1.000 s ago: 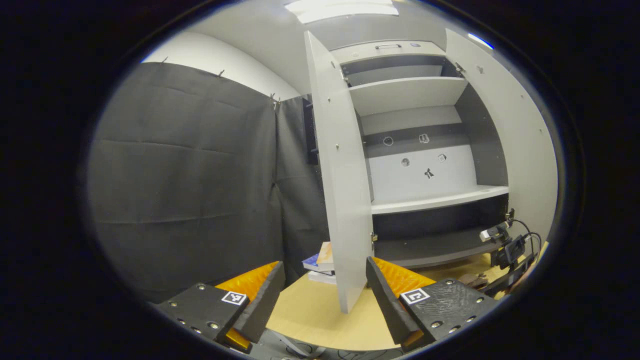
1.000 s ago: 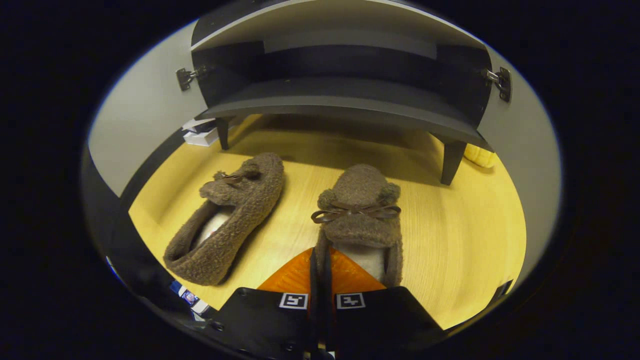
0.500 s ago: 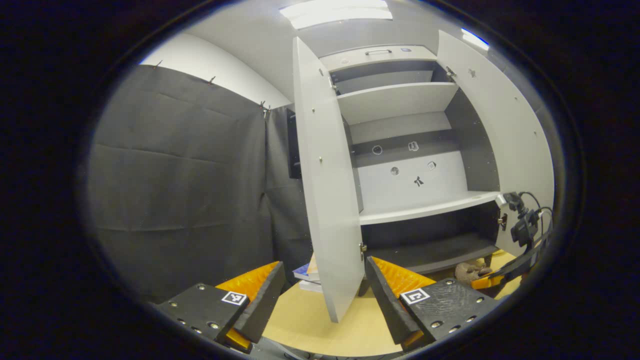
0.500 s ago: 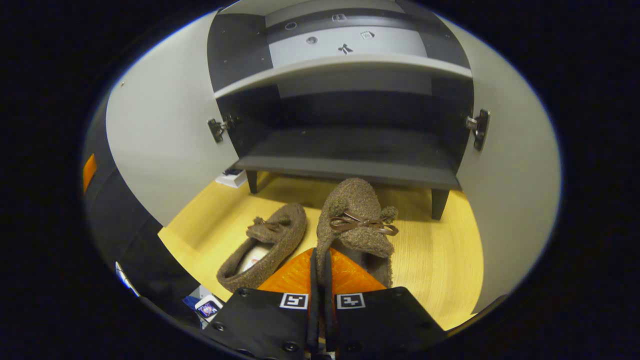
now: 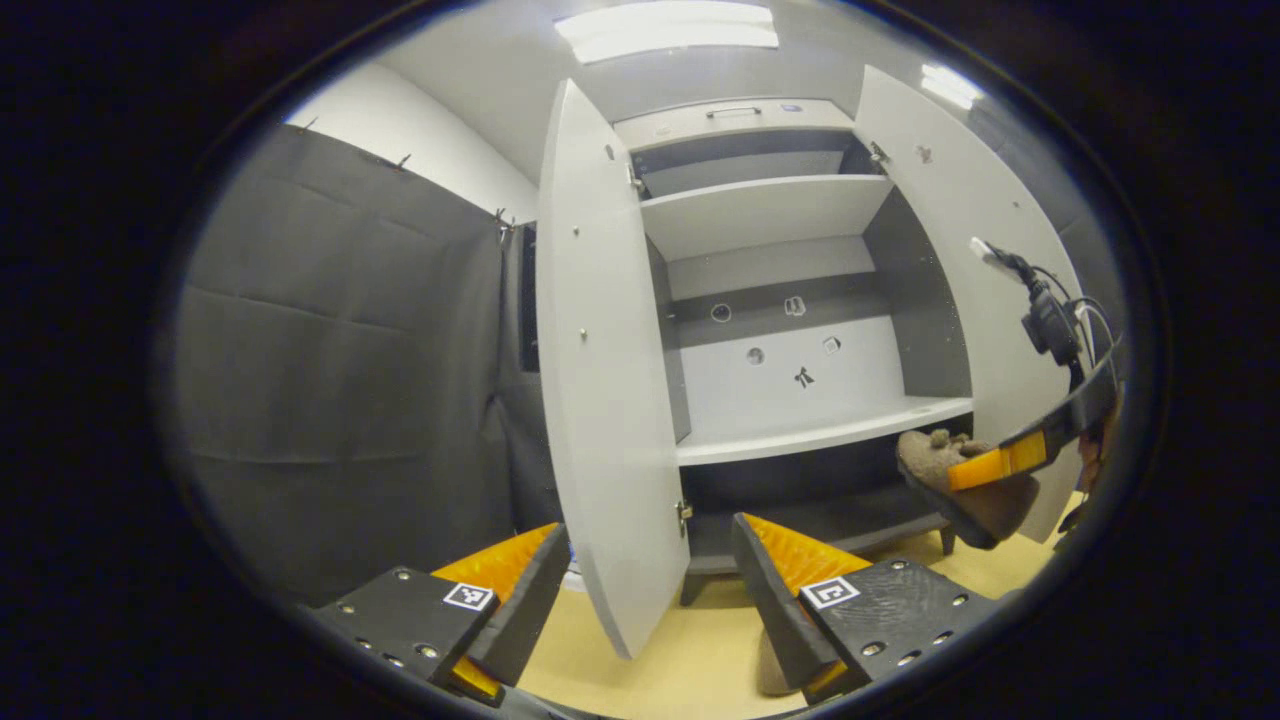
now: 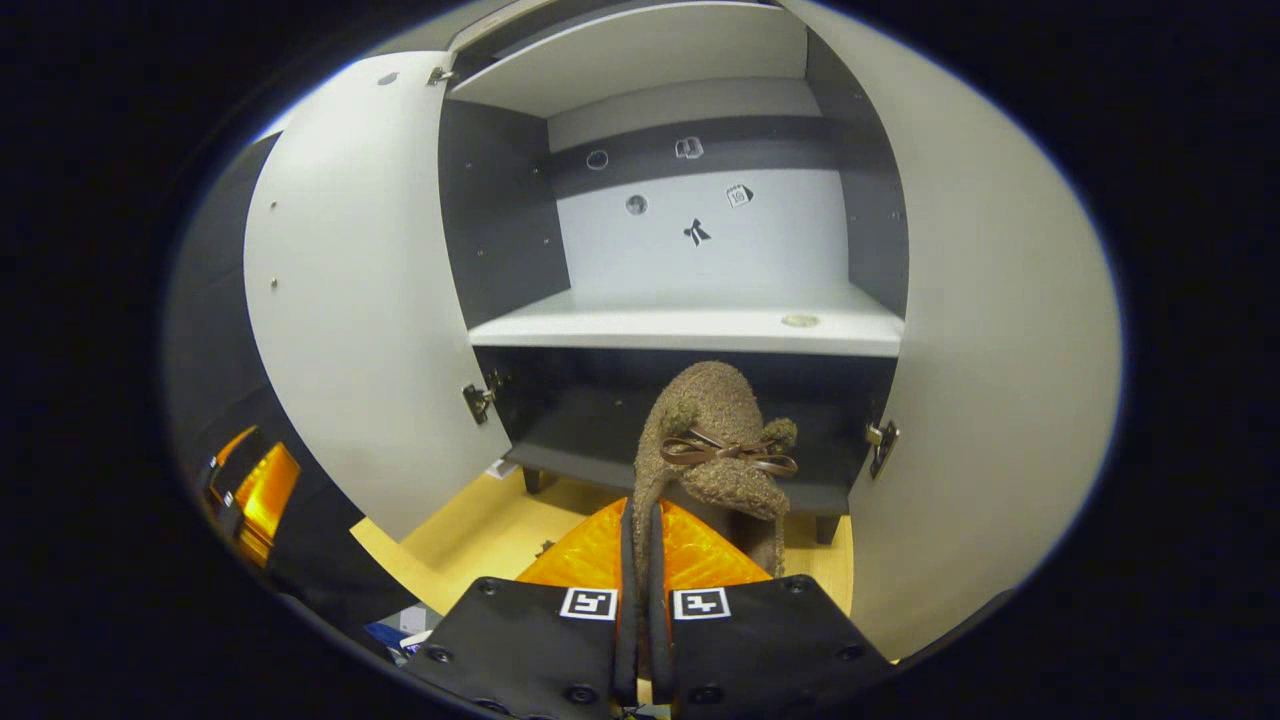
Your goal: Grab one shoe with the right hand and put it into the shoe cabinet, grab the other shoe with the left hand and put it into the shoe cabinet; then close the right door with the right hand and the left door with the left hand.
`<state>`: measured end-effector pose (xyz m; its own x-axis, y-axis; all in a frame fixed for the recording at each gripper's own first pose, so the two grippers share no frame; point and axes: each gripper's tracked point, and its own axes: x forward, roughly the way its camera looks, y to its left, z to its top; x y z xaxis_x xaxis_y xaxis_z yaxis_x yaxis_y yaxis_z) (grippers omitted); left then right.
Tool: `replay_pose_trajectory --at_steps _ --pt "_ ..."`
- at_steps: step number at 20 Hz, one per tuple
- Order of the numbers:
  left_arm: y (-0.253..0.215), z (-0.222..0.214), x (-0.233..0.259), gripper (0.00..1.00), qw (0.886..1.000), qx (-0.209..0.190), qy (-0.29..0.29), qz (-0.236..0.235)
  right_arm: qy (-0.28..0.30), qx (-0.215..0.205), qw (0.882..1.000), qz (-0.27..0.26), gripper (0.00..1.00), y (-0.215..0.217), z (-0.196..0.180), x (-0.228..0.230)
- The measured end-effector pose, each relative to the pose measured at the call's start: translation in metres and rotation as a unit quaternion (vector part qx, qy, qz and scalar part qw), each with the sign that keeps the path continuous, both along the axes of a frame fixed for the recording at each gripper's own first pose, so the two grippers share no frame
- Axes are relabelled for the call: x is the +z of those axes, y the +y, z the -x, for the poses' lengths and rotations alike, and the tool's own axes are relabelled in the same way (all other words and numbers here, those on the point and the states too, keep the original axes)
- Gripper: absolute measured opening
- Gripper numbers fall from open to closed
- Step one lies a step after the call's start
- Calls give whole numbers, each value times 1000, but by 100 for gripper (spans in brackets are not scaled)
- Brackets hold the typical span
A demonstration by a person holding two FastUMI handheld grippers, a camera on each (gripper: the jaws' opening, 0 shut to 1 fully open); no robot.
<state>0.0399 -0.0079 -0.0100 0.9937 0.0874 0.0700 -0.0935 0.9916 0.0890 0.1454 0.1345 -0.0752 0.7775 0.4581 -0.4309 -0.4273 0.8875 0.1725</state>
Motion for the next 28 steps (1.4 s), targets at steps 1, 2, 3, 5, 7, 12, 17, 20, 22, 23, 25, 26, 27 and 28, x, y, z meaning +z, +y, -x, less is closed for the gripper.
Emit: replay_pose_trajectory --at_steps 1,2,3,5,7,12,17,20,22,23,25,26,27,28 --pt "-4 -3 1 100 1000 -6 -2 0 -10 -1 1000 -4 6 0 -5 11" --pt "-9 -6 2 100 1000 -12 -4 -2 -19 -1 1000 -8 6 1 -12 24" --pt "-12 -10 2 100 1000 -17 -5 -3 -30 -1 999 -11 2 0 -18 38" --pt "-19 -17 0 100 1000 -27 -5 1 -56 -5 998 -19 6 1 -35 67" --pt "-23 -25 -4 100 999 -36 -2 8 -77 -12 997 -29 2 2 -55 90" --pt "-25 -40 -13 94 999 -47 6 21 -91 -52 994 -30 2 -4 -123 125" --pt "-20 -51 -21 100 999 -49 10 22 -68 -88 993 -28 6 -1 -183 127" --pt "-18 -54 -26 100 998 -50 14 29 -45 -98 994 -2 6 4 -211 112" --pt "-18 -59 -29 100 998 -53 16 32 -36 -110 993 12 6 4 -220 101" --pt "-17 -60 -30 100 998 -53 17 31 -37 -111 993 15 6 6 -222 99" --pt "-15 -63 -34 100 998 -53 22 32 -50 -124 991 25 13 3 -228 102" --pt "-16 -65 -37 100 998 -55 27 34 -61 -126 990 23 28 3 -227 106" --pt "-18 -66 -41 100 997 -61 32 39 -72 -129 989 21 48 3 -225 111" --pt "-22 -69 -45 100 996 -68 39 44 -87 -134 987 25 69 0 -221 115"
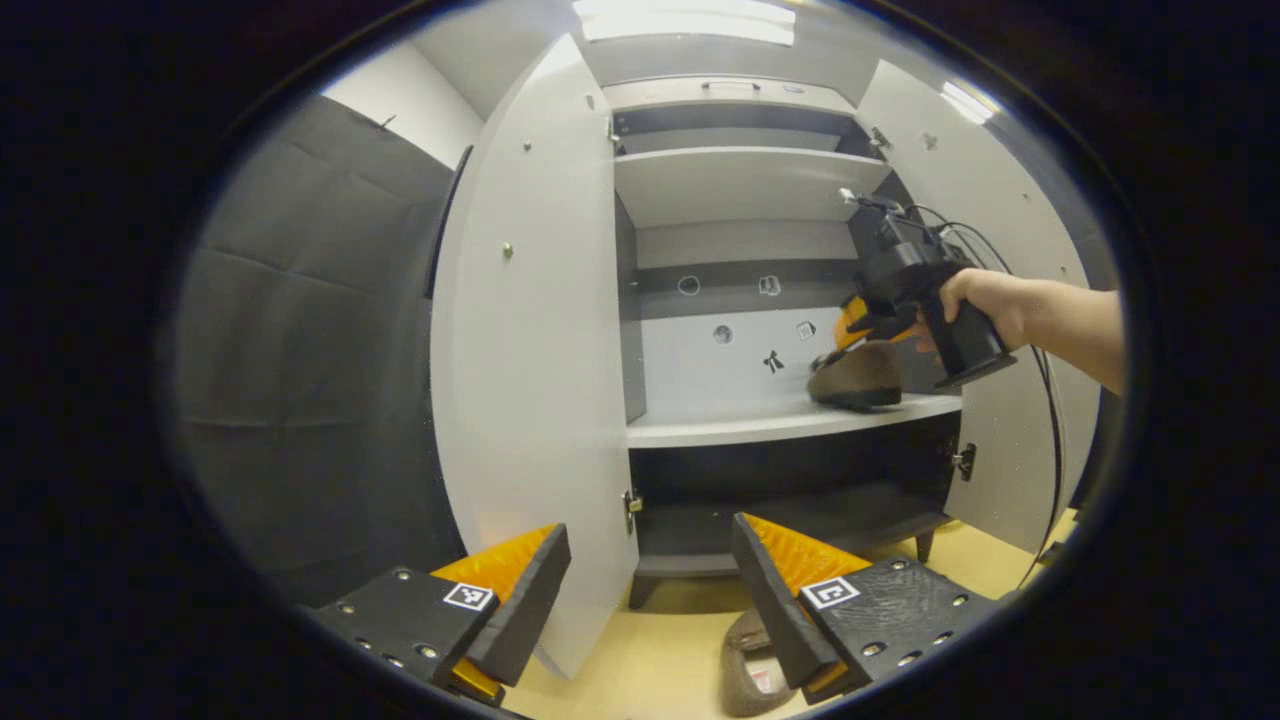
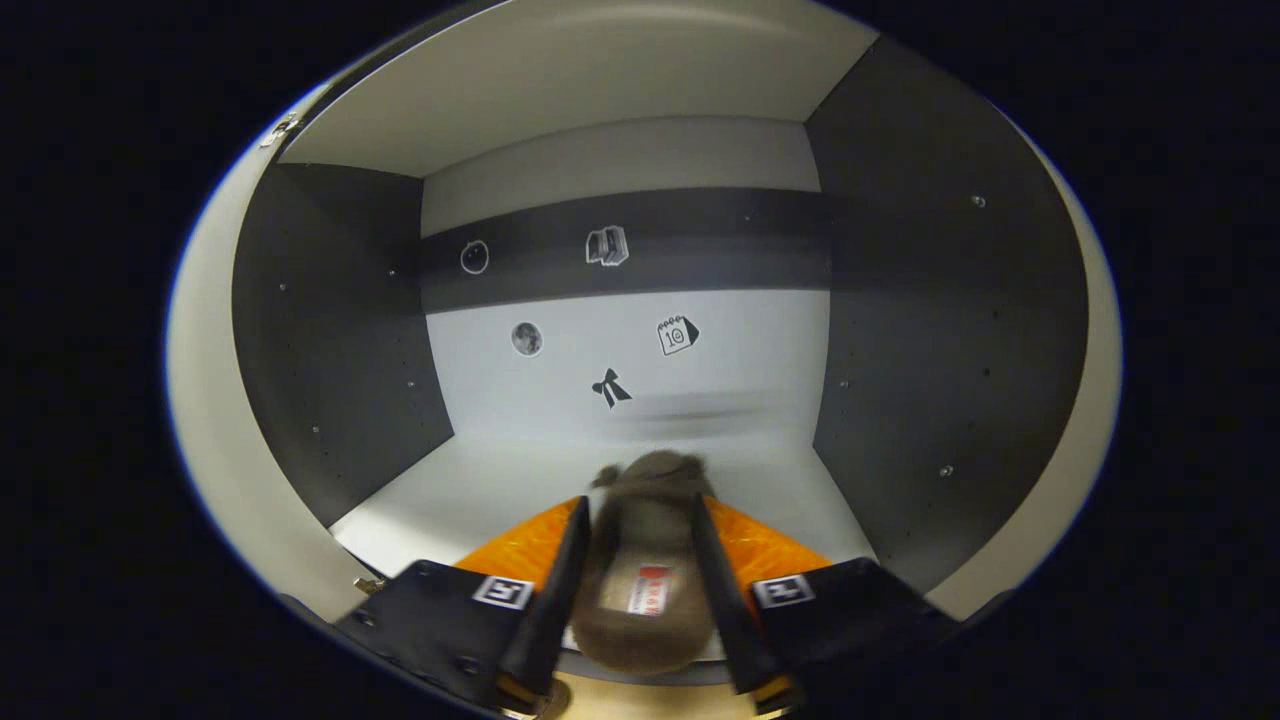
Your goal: Grab one shoe with the right hand and put it into the shoe cabinet, grab the other shoe with the left hand and put it into the shoe cabinet; then close the right door with the right hand and the left door with the left hand.
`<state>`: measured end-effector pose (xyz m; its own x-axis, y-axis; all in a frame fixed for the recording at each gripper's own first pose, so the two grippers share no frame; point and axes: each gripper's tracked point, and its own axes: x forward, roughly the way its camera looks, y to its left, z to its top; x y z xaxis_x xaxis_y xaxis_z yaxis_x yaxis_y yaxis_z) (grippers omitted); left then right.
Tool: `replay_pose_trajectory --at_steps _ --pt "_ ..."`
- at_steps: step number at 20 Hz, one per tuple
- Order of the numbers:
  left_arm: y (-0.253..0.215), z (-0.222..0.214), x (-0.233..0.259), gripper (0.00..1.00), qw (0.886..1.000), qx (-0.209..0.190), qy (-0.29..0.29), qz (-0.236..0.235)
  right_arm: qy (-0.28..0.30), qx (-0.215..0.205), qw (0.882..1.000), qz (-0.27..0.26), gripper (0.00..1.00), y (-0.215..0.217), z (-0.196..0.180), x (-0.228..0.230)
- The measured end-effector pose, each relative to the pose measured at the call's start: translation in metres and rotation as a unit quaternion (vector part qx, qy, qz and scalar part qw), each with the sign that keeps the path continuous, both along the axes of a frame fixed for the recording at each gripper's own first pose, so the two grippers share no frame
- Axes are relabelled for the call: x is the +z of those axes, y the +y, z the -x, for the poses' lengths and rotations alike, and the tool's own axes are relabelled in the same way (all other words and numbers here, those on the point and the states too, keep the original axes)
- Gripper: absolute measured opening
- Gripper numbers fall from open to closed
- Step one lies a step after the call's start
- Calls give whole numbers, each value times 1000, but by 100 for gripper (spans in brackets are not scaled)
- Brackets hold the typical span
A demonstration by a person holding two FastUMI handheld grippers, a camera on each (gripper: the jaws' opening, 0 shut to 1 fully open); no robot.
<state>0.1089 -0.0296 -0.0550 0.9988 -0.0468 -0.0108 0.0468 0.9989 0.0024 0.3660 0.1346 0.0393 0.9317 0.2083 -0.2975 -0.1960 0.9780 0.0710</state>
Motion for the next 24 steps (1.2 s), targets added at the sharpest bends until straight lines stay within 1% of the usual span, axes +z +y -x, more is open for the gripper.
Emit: replay_pose_trajectory --at_steps 1,2,3,4,7,9,10,11,14,15,16,17,19,20,21,22,23,24 --pt "-4 -1 -6 100 1000 -8 9 3 -18 -6 1000 6 89 -4 5 3" --pt "-6 -3 -10 100 1000 -14 17 4 -37 -13 999 12 100 -8 12 11" --pt "-8 -5 -14 100 1000 -19 24 4 -56 -18 998 18 98 -12 19 16" --pt "-12 -6 -17 95 999 -25 29 3 -74 -17 997 25 98 -15 30 18" --pt "-24 -10 -33 95 998 -45 49 6 -107 -11 994 30 98 -23 63 23" --pt "-27 -12 -46 95 996 -54 65 9 -109 -2 994 24 100 -28 84 19" --pt "-28 -13 -54 95 996 -57 74 9 -111 0 994 23 97 -32 93 16" --pt "-28 -14 -63 95 995 -59 84 8 -112 0 993 24 100 -37 101 13" --pt "-28 -16 -93 95 991 -62 118 5 -124 -4 991 40 100 -50 123 -1" --pt "-28 -17 -104 100 989 -64 131 5 -124 -3 991 47 100 -53 130 -7" --pt "-29 -16 -114 100 987 -68 144 5 -124 0 991 53 100 -55 138 -13" --pt "-31 -16 -123 95 985 -71 154 4 -123 3 991 55 100 -55 145 -18" --pt "-35 -16 -141 95 981 -81 174 0 -120 9 991 54 100 -56 156 -27" --pt "-38 -16 -151 95 979 -86 185 0 -115 14 992 54 97 -56 160 -33" --pt "-41 -16 -160 95 976 -89 197 3 -111 17 992 56 100 -57 164 -38" --pt "-44 -16 -167 100 973 -93 209 8 -107 19 992 60 100 -58 167 -42" --pt "-45 -15 -175 95 971 -93 221 11 -104 22 992 63 99 -58 171 -45" --pt "-47 -16 -185 100 968 -93 231 14 -101 22 993 64 98 -59 174 -49"
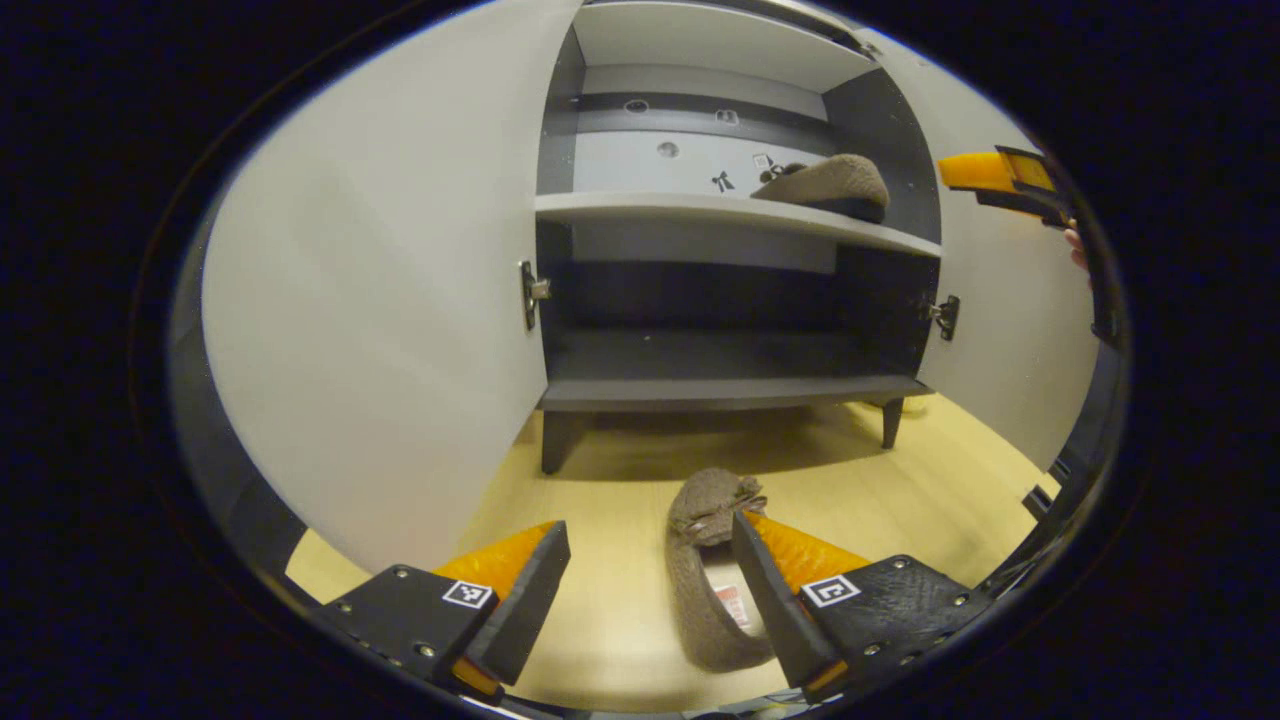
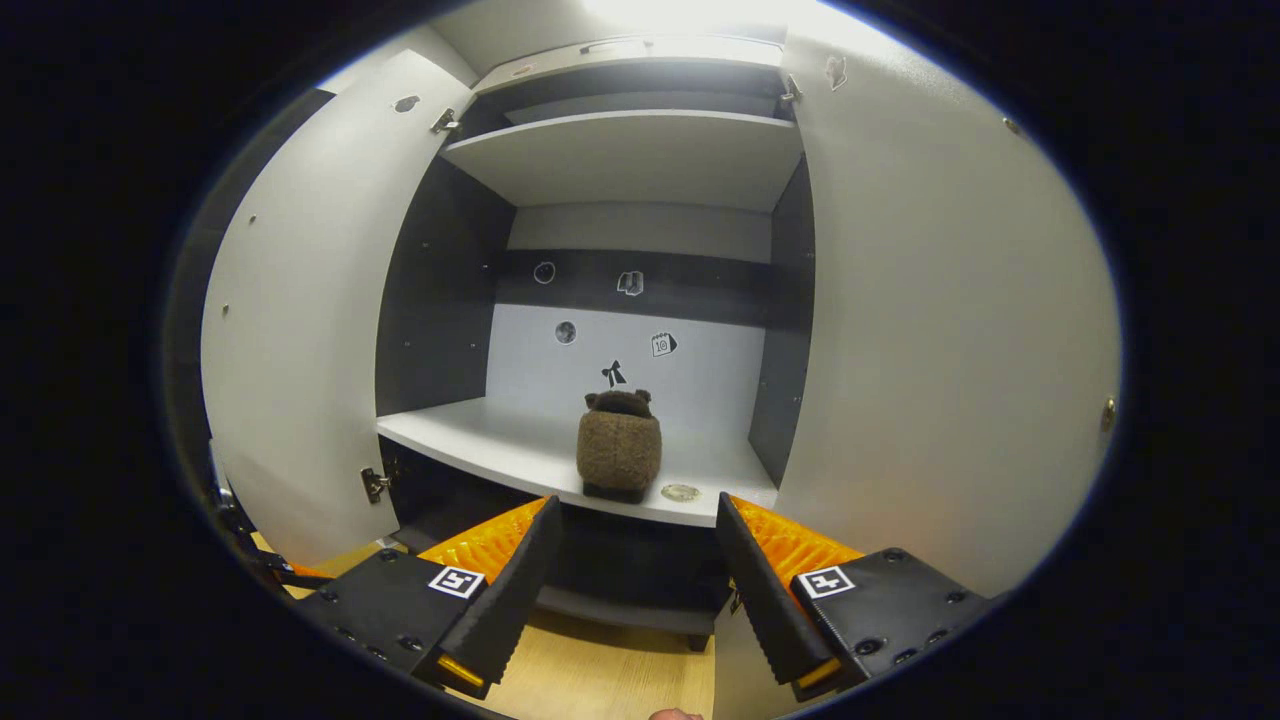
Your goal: Grab one shoe with the right hand and put it into the shoe cabinet, grab the other shoe with the left hand and put it into the shoe cabinet; then close the right door with the right hand and the left door with the left hand.
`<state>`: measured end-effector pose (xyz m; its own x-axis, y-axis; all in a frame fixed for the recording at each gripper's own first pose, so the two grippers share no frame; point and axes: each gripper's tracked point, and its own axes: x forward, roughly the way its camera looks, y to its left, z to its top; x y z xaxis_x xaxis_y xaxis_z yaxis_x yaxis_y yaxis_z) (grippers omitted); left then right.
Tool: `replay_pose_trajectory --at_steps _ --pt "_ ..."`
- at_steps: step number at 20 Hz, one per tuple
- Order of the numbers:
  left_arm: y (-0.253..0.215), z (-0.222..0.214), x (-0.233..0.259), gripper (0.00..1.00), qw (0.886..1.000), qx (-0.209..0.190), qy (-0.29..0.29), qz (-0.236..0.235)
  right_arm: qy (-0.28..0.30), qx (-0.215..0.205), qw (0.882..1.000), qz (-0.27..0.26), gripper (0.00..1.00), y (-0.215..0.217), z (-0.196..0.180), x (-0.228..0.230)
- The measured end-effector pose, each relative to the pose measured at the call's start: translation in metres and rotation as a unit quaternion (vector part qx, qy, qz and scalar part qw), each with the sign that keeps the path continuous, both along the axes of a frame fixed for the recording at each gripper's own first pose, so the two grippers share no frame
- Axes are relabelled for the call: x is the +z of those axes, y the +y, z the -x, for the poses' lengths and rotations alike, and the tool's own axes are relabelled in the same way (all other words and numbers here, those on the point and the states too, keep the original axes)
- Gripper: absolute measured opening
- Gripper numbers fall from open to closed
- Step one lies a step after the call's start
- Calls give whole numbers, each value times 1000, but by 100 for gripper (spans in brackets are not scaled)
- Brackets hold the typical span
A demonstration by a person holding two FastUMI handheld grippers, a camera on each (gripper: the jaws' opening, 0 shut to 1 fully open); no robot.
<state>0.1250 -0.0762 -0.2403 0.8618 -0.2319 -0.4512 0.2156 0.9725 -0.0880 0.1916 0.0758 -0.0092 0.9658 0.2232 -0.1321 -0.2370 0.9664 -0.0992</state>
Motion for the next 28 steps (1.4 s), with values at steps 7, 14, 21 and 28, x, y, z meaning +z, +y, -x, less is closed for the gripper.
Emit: replay_pose_trajectory --at_steps 7,14,21,28 --pt "-13 -11 -56 95 998 -4 60 -23 32 18 999 5 97 1 42 -38" --pt "-29 -15 -86 89 994 -18 100 -29 51 2 999 8 98 -16 66 -49" --pt "-34 -9 -107 66 989 -13 148 3 60 8 998 13 98 -19 84 -55" --pt "-36 -14 -98 5 988 35 146 24 70 14 997 2 98 -19 96 -60"
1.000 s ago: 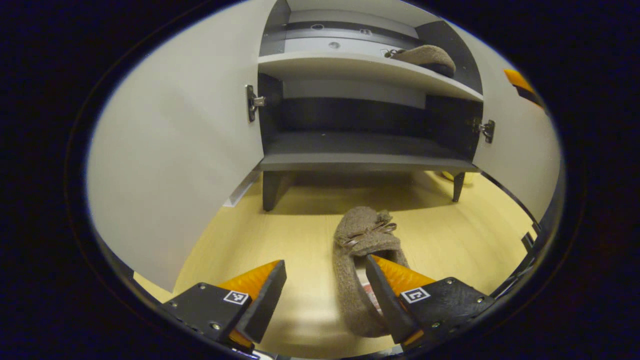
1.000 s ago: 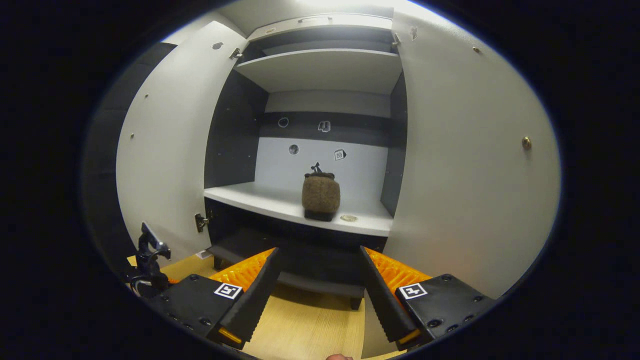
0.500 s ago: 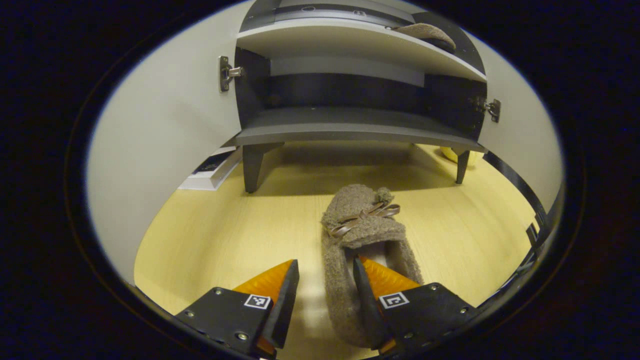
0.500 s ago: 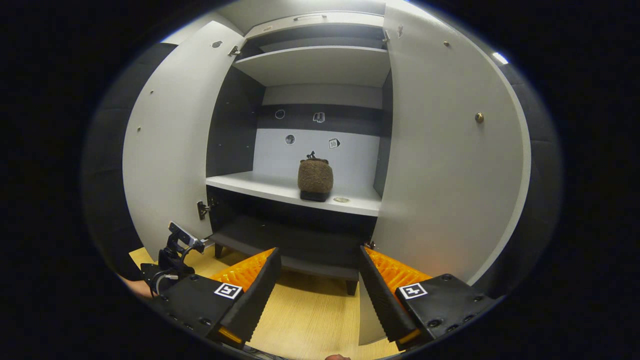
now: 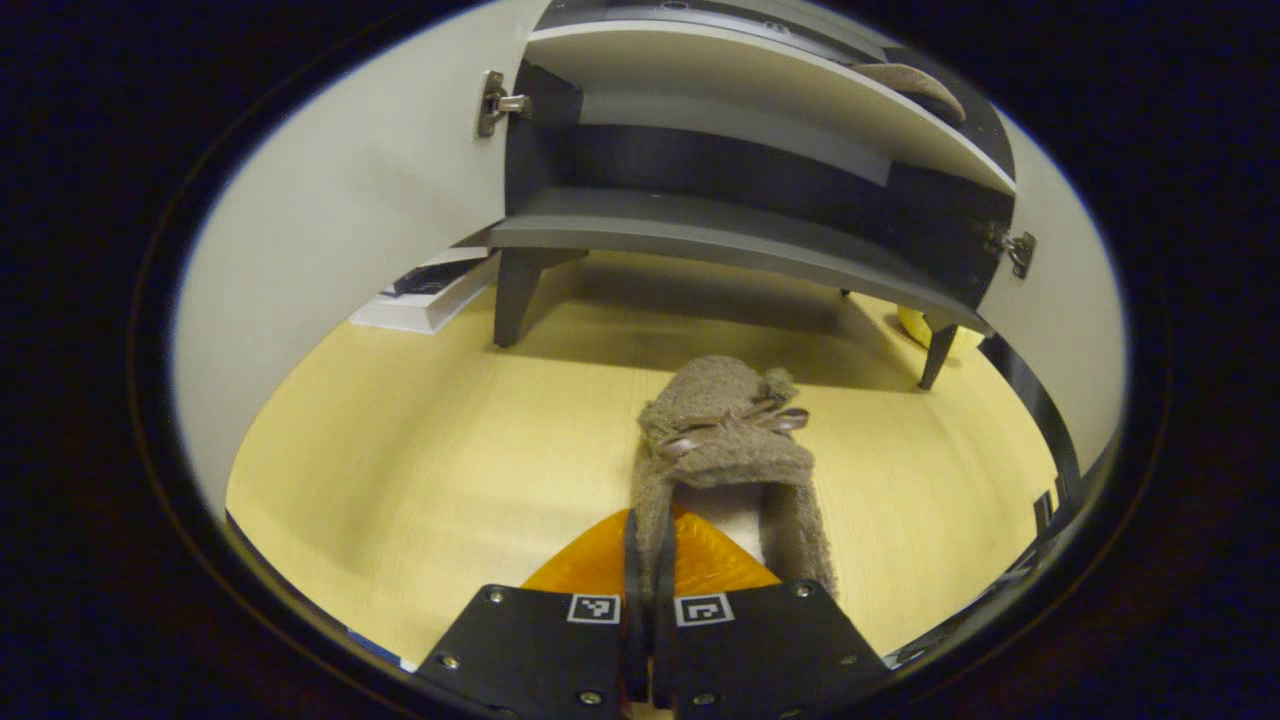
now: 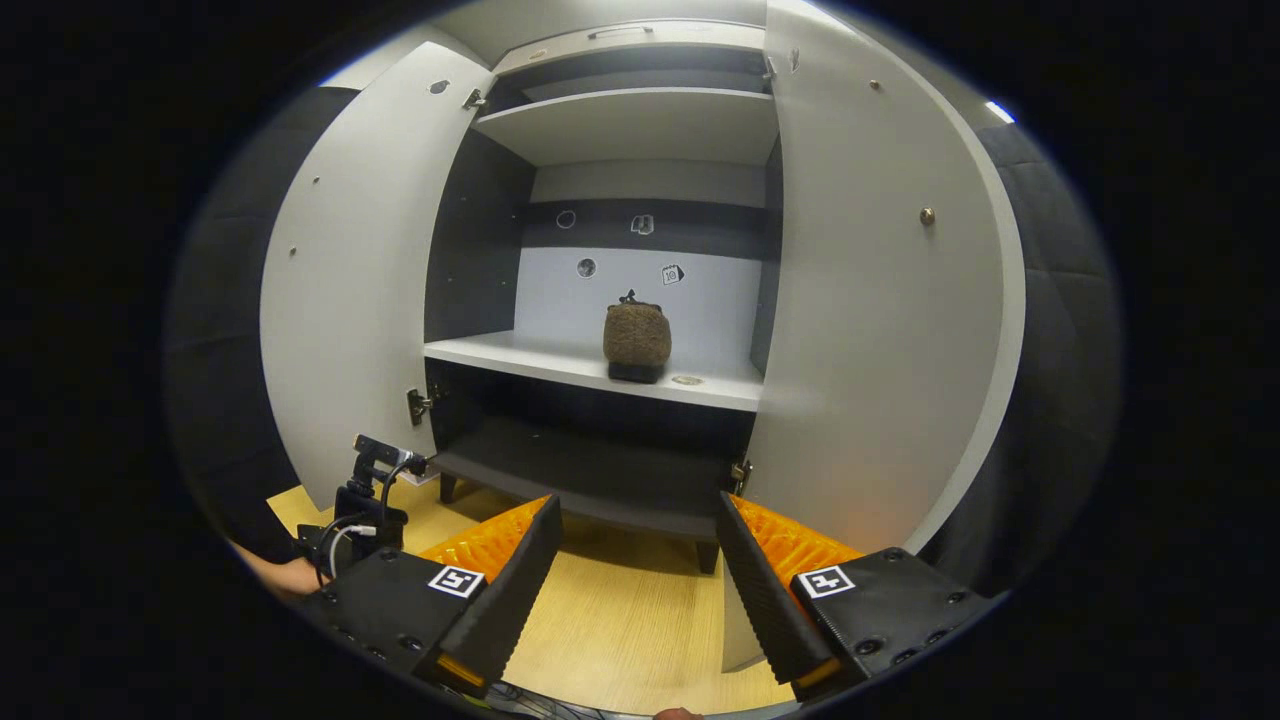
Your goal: Grab one shoe with the right hand and put it into the shoe cabinet, grab the other shoe with the left hand and put it into the shoe cabinet; then close the right door with the right hand and the left door with the left hand.
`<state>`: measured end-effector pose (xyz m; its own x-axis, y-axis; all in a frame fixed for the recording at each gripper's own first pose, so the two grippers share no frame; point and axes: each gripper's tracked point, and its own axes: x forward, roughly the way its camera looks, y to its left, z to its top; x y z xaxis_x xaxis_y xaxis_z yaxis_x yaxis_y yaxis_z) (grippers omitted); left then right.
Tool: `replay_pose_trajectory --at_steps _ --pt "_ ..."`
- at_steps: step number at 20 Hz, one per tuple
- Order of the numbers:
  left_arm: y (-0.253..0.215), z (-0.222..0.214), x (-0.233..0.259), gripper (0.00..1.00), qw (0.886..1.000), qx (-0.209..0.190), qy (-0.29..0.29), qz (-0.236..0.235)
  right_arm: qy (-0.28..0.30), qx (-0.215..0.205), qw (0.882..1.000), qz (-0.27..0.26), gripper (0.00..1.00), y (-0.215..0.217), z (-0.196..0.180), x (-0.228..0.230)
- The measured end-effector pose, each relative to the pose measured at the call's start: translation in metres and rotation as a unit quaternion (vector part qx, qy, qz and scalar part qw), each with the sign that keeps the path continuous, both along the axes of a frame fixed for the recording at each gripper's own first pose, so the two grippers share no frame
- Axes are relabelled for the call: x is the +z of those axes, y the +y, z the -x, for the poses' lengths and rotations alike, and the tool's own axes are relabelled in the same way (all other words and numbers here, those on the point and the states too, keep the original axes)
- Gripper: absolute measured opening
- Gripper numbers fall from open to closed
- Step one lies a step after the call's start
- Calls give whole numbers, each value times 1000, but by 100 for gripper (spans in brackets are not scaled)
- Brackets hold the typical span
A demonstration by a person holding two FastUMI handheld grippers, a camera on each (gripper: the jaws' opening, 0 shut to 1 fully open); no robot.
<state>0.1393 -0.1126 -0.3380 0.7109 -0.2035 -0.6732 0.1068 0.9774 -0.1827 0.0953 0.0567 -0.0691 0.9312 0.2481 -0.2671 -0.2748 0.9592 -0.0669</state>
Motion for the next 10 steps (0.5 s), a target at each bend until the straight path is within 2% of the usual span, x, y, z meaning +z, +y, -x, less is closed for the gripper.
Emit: replay_pose_trajectory --at_steps 2,3,4,5,10 --pt "2 -3 12 2 1000 7 -13 0 -5 2 1000 1 98 0 2 3" --pt "3 -9 19 8 1000 7 -25 -4 -7 4 1000 2 98 1 4 4" --pt "4 -12 28 8 999 3 -35 -10 -8 6 1000 2 98 1 6 4" --pt "4 -12 38 2 999 1 -47 -13 -9 7 1000 2 98 1 7 4" --pt "18 -6 94 2 995 17 -94 2 -5 12 1000 -9 98 2 13 2"
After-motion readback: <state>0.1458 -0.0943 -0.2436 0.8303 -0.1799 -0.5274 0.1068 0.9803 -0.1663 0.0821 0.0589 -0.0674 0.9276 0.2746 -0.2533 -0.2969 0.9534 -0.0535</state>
